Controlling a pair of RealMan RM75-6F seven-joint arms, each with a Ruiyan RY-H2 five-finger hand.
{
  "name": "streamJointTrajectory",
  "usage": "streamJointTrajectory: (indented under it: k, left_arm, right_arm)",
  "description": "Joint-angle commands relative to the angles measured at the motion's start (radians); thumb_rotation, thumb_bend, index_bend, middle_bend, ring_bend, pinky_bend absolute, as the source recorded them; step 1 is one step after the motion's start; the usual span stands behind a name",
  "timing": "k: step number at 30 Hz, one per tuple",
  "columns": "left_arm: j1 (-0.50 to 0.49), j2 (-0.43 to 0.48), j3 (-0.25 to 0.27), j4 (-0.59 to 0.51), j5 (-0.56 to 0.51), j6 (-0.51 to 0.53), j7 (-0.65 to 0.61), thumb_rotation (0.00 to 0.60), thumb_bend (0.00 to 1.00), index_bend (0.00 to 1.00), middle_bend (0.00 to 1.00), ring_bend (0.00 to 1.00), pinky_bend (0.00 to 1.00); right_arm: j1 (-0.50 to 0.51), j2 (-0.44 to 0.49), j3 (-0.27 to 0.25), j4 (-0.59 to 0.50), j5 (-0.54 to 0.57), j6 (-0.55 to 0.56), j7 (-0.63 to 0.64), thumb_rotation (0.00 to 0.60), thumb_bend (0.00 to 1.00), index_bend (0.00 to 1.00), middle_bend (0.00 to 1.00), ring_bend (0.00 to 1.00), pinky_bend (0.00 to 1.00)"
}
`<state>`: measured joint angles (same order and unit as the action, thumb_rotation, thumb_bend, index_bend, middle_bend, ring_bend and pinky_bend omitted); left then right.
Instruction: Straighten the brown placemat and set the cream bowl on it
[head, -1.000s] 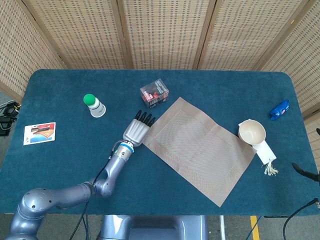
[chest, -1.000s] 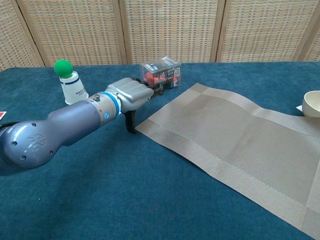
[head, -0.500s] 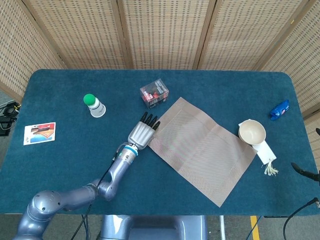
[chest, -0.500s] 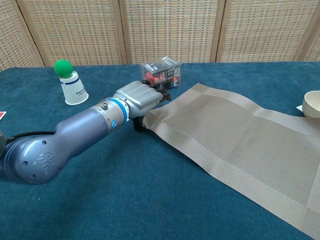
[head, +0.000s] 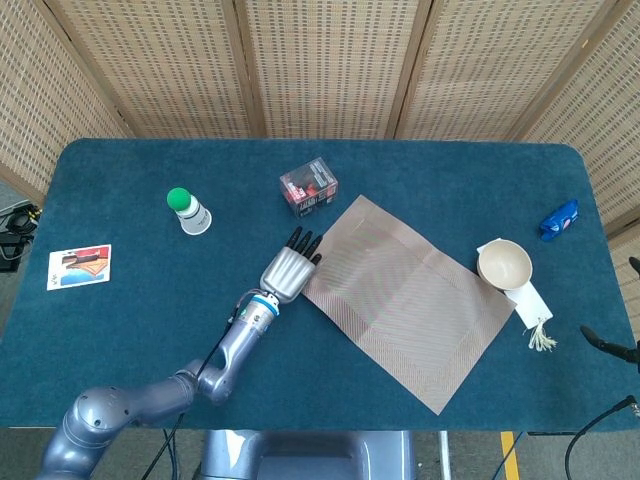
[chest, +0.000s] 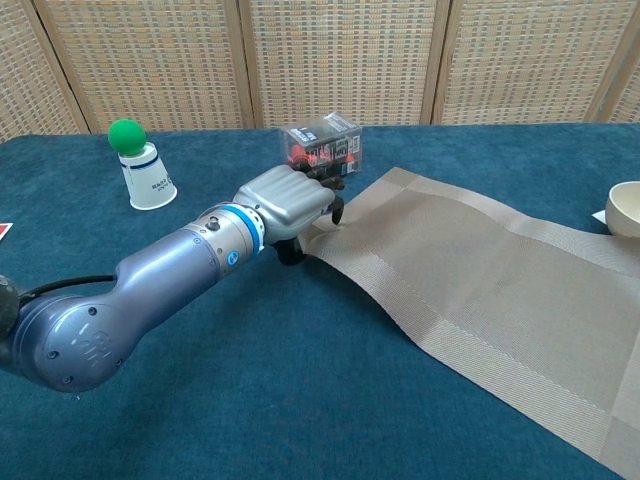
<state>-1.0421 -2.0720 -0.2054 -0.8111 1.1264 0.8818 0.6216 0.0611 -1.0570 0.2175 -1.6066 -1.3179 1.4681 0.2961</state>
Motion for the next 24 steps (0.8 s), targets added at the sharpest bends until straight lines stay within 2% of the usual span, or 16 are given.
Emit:
streamJointTrajectory:
  k: [1, 5, 9, 15, 20, 24]
  left_arm:
    - [0.003, -0.005, -0.003, 0.006, 0.010, 0.009, -0.011, 0.600, 0.39, 0.45, 0.00, 0.00, 0.00]
    - [0.010, -0.009, 0.001, 0.011, 0.044, 0.041, -0.040, 0.600, 0.40, 0.56, 0.00, 0.00, 0.00]
    - [0.018, -0.012, 0.007, 0.019, 0.077, 0.069, -0.077, 0.600, 0.46, 0.63, 0.00, 0.00, 0.00]
    - [0.034, -0.006, 0.016, 0.027, 0.121, 0.095, -0.131, 0.600, 0.51, 0.68, 0.00, 0.00, 0.00]
    - [0.063, 0.022, 0.028, -0.004, 0.148, 0.126, -0.149, 0.600, 0.52, 0.70, 0.00, 0.00, 0.00]
    - [0.112, 0.076, 0.062, -0.056, 0.170, 0.158, -0.152, 0.600, 0.52, 0.71, 0.00, 0.00, 0.00]
  right_arm:
    - [0.000, 0.002, -0.002, -0.001, -0.001, -0.003, 0.003, 0.600, 0.15, 0.13, 0.00, 0.00, 0.00]
    - [0.001, 0.005, -0.004, -0.005, -0.005, -0.008, 0.015, 0.600, 0.15, 0.13, 0.00, 0.00, 0.00]
    - [0.001, 0.007, -0.007, -0.007, -0.011, -0.009, 0.016, 0.600, 0.15, 0.13, 0.00, 0.00, 0.00]
    - [0.000, 0.011, -0.010, -0.010, -0.013, -0.012, 0.020, 0.600, 0.15, 0.13, 0.00, 0.00, 0.00]
    - [0.001, 0.014, -0.011, -0.012, -0.012, -0.015, 0.023, 0.600, 0.15, 0.13, 0.00, 0.00, 0.00]
    - [0.000, 0.016, -0.012, -0.016, -0.017, -0.012, 0.023, 0.600, 0.15, 0.13, 0.00, 0.00, 0.00]
